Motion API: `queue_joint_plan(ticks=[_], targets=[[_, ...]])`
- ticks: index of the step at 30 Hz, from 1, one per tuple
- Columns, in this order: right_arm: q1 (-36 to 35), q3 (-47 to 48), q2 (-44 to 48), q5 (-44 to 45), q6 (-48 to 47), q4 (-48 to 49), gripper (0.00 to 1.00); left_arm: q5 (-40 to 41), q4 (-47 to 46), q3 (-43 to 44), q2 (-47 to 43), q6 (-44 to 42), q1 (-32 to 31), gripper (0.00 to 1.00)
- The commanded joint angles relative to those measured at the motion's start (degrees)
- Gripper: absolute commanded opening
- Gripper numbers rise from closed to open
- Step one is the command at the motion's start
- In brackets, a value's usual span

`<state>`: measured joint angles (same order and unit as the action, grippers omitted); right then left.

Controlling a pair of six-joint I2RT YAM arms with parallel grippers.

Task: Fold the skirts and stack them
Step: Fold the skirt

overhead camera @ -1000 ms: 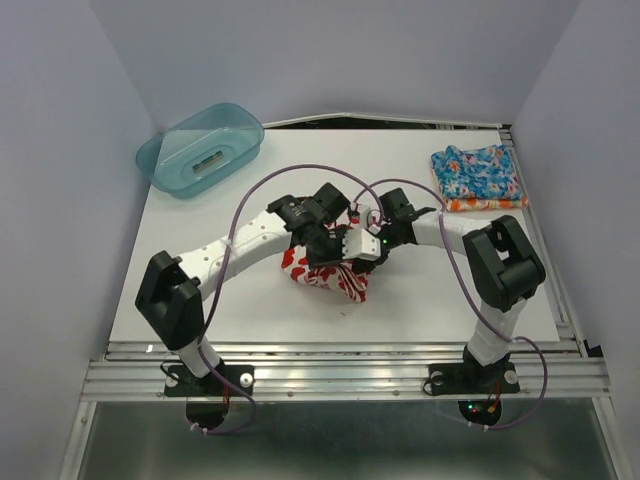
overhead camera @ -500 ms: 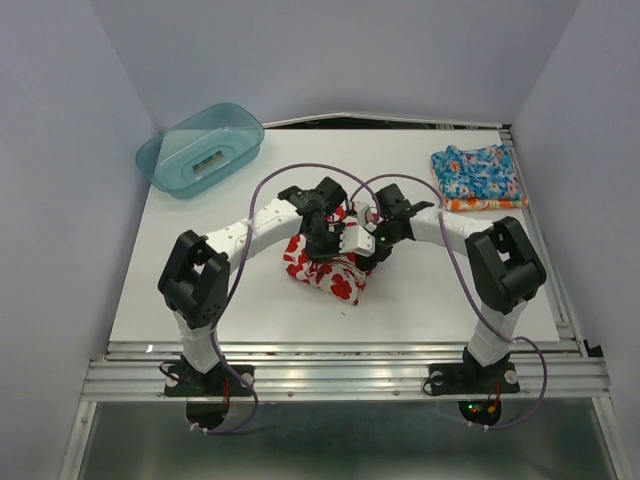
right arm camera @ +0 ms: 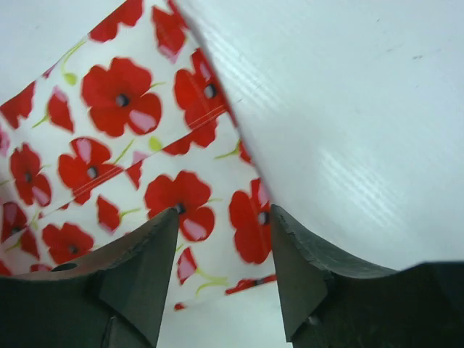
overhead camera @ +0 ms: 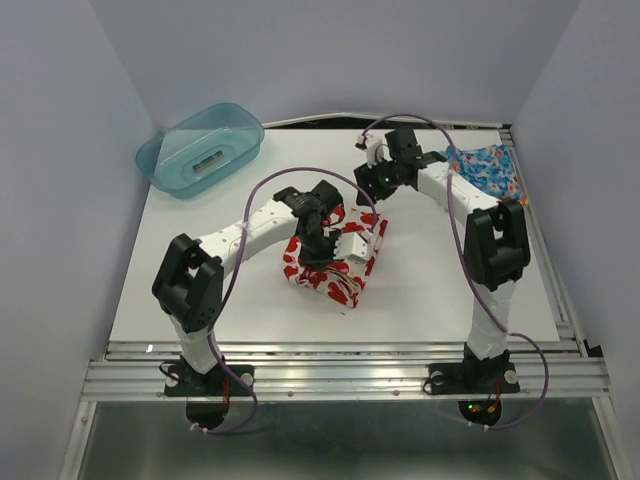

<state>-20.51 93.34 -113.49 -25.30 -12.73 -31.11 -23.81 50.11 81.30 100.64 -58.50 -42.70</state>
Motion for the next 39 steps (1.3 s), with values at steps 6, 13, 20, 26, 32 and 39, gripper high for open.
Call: queue_joint_plan(ticks=[6, 13, 20, 26, 32, 39], targets=[[-0.05, 9.67, -12.54, 1.66, -0.28, 0.88, 0.54, -2.82, 6.06, 2.81, -2.55, -1.35, -0.11, 0.00], [-0.05, 6.78, -16.06, -0.36, -2.99, 2.20, 0.46, -3.34, 7.54, 5.97, -2.56, 0.31, -0.11, 0.00], [-0.05, 0.63, -13.34, -9.40, -6.42, 2.20, 0.26, -6.42, 10.53, 14.49, 0.86, 4.00, -0.02, 0.00], [-1.10, -3.68, -11.14, -15.12, -9.59, 1.14, 0.18, -6.78, 10.72, 19.60, 3.51, 6.82, -0.02, 0.00], [-2.77, -9.83, -7.54, -20.82, -11.96, 1.06, 0.18, -1.79, 7.13, 21.88, 6.83, 8.66, 1.29, 0.00], [-2.78, -10.72, -7.01, -21.28, -12.84, 0.62, 0.18, -0.18, 2.99, 21.19, 9.75, 8.49, 2.70, 0.00]])
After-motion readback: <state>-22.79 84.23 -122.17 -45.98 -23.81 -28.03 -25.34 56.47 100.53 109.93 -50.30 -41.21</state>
